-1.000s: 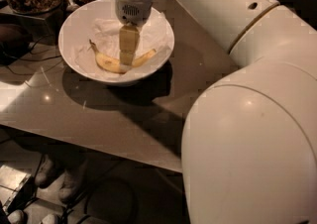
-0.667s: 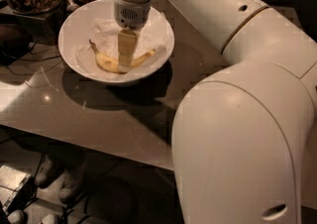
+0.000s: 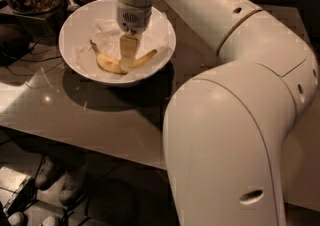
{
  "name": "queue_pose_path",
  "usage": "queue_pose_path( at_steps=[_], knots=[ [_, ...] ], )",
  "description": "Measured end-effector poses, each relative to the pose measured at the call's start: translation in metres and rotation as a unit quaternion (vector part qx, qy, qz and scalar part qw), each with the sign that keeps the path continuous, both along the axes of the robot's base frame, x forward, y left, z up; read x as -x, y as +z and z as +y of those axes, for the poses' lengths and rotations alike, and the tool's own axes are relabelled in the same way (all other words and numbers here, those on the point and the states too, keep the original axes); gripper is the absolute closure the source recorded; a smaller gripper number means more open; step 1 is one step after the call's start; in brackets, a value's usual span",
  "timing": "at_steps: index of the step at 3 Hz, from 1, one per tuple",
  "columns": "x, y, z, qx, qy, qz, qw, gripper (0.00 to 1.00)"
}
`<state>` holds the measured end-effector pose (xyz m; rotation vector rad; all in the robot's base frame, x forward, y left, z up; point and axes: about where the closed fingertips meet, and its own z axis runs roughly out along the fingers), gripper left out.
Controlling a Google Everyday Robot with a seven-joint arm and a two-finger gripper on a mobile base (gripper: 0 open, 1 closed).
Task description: Pick banana from white bowl
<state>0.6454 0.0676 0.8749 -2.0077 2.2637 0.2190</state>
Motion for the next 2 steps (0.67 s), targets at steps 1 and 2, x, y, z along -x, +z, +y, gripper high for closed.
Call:
queue_pose_path(
  at_steps=[1,2],
  knots=[
    [-0.0035,0.0008,0.0014,-0.002,0.004,-0.001,1.0000,0.37],
    [-0.0043,-0.0035,0.0018,-0.002,0.007,0.005,1.0000,0.38]
  ],
)
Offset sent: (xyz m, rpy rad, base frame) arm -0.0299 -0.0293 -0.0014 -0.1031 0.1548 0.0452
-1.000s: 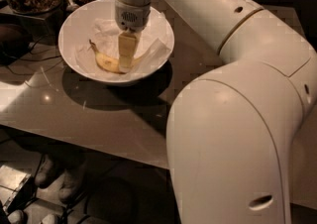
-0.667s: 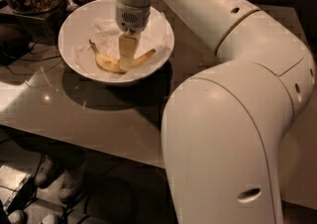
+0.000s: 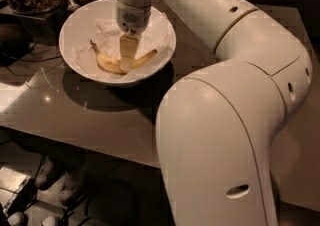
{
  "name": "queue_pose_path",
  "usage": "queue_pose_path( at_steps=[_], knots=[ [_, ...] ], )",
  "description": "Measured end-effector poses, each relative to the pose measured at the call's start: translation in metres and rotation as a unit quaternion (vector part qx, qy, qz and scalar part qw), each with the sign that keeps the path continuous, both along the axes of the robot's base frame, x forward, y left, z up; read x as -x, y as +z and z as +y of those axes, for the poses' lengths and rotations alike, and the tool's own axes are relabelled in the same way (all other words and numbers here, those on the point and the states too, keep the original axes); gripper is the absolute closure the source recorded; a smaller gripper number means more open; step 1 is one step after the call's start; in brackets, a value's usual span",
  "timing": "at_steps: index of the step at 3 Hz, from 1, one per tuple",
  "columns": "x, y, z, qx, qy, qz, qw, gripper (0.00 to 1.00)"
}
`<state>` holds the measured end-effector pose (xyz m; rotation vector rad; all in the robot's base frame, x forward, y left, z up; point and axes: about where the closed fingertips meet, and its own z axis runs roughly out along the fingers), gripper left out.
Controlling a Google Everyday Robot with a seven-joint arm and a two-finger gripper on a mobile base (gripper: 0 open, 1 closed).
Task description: Pick banana from white bowl
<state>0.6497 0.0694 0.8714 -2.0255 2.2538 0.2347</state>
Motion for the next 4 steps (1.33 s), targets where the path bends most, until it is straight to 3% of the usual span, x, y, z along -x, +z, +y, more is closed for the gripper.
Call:
queue_pose_path(
  at_steps=[1,3,4],
  knots=[
    [0.000,-0.012,-0.002,0.005,0.003,0.012,0.9999,0.46],
    [-0.004,-0.031,-0.007,0.015,0.006,0.028,0.9995,0.43],
    [-0.002,-0.035,-0.010,0.014,0.009,0.032,0.9993,0.63]
  ],
)
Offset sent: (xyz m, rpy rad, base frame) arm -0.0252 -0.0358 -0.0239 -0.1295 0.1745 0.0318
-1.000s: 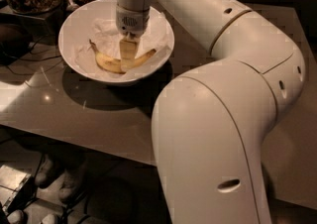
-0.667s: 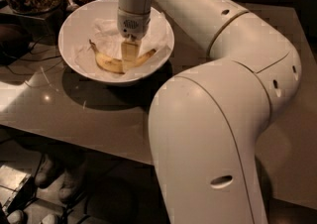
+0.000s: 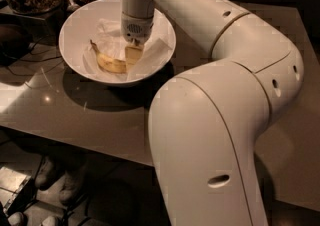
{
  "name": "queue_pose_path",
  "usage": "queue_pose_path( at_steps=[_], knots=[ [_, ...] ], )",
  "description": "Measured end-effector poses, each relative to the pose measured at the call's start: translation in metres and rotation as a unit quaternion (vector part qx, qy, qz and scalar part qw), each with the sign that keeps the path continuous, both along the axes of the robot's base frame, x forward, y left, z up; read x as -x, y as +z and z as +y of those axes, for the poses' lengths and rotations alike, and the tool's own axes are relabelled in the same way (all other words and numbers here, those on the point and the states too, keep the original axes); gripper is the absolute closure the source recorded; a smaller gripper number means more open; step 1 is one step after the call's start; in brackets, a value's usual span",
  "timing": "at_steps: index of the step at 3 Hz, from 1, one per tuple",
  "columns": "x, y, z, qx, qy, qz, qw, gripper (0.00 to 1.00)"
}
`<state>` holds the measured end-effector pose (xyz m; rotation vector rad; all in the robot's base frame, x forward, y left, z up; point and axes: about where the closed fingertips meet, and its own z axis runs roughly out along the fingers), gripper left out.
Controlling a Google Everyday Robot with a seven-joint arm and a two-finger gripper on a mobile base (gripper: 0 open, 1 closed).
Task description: Pick banana from white bowl
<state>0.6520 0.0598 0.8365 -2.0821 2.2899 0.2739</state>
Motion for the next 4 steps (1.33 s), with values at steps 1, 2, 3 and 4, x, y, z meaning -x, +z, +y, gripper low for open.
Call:
queue_pose_path(
  at_steps=[1,2,3,4],
  knots=[
    [0.000,0.000,0.000,0.000,0.000,0.000,1.0000,0.84],
    [0.000,0.000,0.000,0.000,0.000,0.000,1.0000,1.00],
    [-0.001,0.008,0.005,-0.018,-0.003,-0.021,0.9996,1.00],
    [0.012,0.024,0.009,-0.044,0.005,-0.037,0.9983,1.00]
  ],
)
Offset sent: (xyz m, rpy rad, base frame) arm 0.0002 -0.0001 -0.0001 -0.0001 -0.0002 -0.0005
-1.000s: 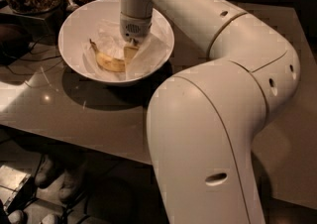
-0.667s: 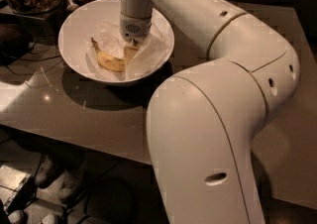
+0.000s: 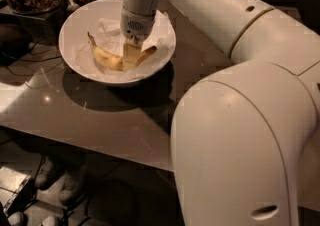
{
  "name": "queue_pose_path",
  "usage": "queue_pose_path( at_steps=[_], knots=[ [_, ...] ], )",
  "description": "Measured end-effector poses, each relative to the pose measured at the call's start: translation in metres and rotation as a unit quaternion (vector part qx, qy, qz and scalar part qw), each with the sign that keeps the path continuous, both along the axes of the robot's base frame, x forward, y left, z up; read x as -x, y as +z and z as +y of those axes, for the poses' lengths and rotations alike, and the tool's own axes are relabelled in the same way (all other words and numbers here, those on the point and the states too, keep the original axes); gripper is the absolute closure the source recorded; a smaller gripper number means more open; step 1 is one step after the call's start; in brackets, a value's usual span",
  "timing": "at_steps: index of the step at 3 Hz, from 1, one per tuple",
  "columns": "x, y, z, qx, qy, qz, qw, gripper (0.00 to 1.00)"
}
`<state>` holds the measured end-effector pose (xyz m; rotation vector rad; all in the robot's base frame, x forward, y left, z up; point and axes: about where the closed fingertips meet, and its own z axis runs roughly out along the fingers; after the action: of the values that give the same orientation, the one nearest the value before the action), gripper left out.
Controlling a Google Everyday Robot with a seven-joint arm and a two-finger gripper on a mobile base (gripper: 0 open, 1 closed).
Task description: Pick banana from white bowl
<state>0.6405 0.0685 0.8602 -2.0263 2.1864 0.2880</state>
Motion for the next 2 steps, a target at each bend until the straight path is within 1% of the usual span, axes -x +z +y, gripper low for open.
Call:
queue_pose_path(
  at_steps=[2],
  knots=[
    [0.0140,0.0110,0.0013,-0.020,0.011,-0.004,0.9997,1.00]
  ],
)
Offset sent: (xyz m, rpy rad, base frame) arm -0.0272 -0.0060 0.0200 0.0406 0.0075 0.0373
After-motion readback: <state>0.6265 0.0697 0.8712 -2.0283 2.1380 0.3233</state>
